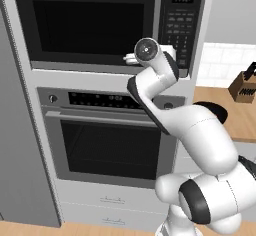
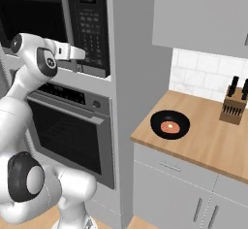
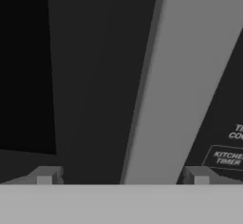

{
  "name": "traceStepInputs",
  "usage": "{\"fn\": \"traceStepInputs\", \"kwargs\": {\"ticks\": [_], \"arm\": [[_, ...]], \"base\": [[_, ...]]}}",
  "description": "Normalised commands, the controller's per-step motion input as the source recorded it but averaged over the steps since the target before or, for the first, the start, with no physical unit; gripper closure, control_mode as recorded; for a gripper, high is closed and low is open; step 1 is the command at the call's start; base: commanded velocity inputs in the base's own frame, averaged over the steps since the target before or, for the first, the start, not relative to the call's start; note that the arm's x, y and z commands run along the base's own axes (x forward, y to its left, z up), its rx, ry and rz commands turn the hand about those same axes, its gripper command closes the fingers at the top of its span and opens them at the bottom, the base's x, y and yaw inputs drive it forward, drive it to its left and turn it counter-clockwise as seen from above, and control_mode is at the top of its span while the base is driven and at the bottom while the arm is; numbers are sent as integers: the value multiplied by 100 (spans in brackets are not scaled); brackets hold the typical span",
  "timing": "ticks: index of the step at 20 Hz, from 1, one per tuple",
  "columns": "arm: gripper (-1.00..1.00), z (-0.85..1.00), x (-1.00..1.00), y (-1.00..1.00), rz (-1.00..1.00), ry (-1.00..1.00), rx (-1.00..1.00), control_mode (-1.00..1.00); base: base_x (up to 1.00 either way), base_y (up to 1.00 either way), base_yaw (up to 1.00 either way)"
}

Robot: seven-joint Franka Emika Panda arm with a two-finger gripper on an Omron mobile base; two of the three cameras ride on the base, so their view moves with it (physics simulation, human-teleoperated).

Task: Open the microwave, place the bowl with waffle inside the microwave, then close the microwave door and turn it on.

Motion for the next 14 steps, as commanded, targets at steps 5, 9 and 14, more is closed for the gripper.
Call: {"fn": "traceStepInputs", "kwargs": {"ticks": [5, 9, 14], "arm": [[100, -33, 79, 20, 6, -10, 0, -100], [100, -21, 50, 53, 11, -19, 1, -100], [100, -24, 14, 67, 11, -27, 1, -100]], "base": [[0, 0, 0], [0, 0, 0], [0, 0, 0]]}}
